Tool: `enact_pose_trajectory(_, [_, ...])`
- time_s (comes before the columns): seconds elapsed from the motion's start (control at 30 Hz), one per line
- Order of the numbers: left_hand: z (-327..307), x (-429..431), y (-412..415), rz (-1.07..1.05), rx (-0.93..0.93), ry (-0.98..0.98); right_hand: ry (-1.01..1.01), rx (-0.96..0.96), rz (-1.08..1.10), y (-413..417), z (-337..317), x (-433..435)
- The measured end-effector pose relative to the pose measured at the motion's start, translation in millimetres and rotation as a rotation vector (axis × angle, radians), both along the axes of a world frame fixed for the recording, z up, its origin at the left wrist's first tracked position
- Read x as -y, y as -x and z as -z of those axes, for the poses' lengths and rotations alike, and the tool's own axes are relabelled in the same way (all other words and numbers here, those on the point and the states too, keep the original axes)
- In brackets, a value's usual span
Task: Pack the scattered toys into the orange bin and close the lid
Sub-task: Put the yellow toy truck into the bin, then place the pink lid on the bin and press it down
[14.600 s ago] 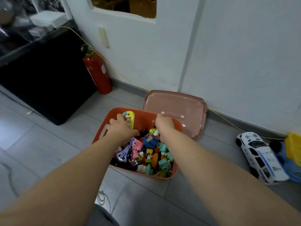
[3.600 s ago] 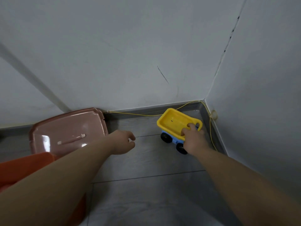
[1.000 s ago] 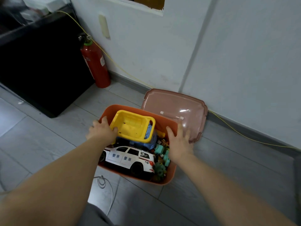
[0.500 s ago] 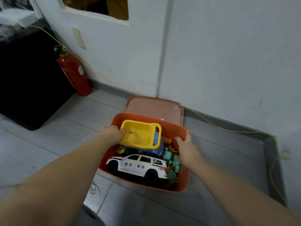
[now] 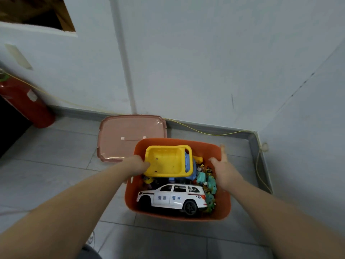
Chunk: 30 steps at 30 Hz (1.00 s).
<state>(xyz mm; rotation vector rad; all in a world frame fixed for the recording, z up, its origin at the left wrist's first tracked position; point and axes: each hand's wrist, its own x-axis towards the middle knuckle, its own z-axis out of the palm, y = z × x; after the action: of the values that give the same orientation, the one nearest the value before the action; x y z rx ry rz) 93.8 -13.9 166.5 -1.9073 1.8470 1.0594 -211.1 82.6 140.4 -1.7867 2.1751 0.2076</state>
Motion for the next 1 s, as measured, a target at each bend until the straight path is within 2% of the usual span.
enact_pose_trajectory(0.27, [-0.7,-13.5,30.7,-0.052,-0.080,-0.128,-0.048,-0.020,0.101,27.1,16.1,-32.1])
enact_pose_trajectory(0.4, [-6.7,-0.5,18.5,-0.162,-0.161,-0.212,-0.055,-0.021,0.181,14.4,9.6,-18.9])
enact_pose_trajectory(0.47, [-8.4,8.8,9.9,-0.121,-0.144,-0.120,-0.027,0.003,0.216,3.8,5.5,-4.4])
enact_pose_trajectory(0.57, [-8.0,19.5,-6.6,0.122,0.016,0.220,0.072,0.029,0.217,-16.6,-0.1,20.3])
enact_pose_trajectory(0.63, [-6.5,23.3,-17.8,0.192,0.066,0.319,0.101,0.009,0.174,-32.1,-1.5,34.8])
enact_pose_trajectory(0.8, [-3.0,32.2,-36.2,0.197,0.091,0.423,0.156,0.024,0.058,-77.3,0.1,72.5])
enact_pose_trajectory(1.0, [9.0,44.5,-59.2,0.045,0.103,0.376,0.172,0.164,-0.037,-129.6,11.8,140.1])
